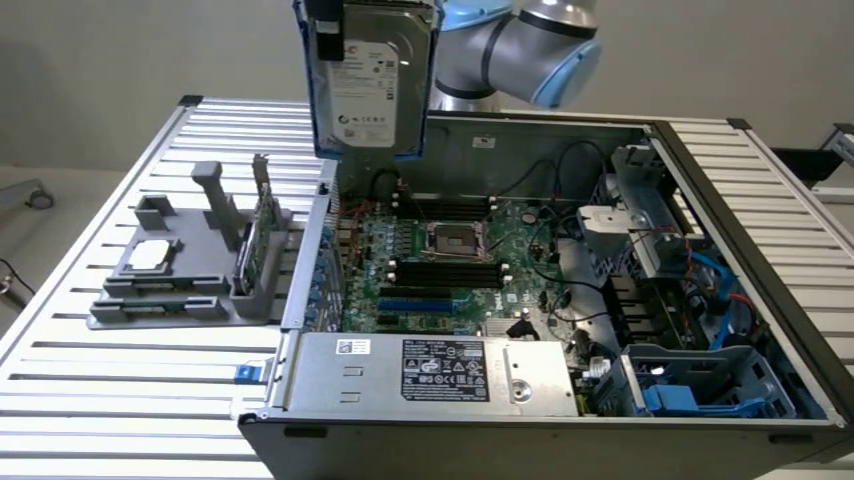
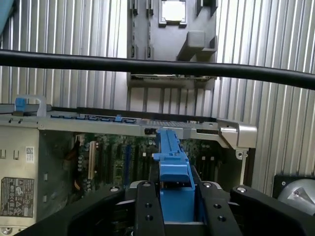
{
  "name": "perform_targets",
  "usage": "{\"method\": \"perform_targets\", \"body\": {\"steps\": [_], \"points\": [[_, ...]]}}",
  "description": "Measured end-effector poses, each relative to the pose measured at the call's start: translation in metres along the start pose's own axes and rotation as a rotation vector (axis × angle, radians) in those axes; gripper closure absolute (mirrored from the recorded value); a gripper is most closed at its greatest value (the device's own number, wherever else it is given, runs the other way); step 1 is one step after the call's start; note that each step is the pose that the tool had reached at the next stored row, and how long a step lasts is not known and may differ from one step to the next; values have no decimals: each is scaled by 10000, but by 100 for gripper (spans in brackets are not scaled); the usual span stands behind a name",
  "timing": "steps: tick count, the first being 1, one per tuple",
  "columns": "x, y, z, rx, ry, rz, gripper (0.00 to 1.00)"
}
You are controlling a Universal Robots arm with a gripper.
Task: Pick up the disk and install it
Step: 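Pick up the disk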
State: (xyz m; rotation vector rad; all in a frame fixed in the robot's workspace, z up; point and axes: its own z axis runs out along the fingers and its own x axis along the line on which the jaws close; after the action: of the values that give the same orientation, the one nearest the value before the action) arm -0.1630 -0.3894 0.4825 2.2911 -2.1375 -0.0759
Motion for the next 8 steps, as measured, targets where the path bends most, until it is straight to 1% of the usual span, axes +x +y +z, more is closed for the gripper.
{"method": "perform_targets", "body": {"steps": [8], "points": [[188,-299,-9,0,0,0,67]]}}
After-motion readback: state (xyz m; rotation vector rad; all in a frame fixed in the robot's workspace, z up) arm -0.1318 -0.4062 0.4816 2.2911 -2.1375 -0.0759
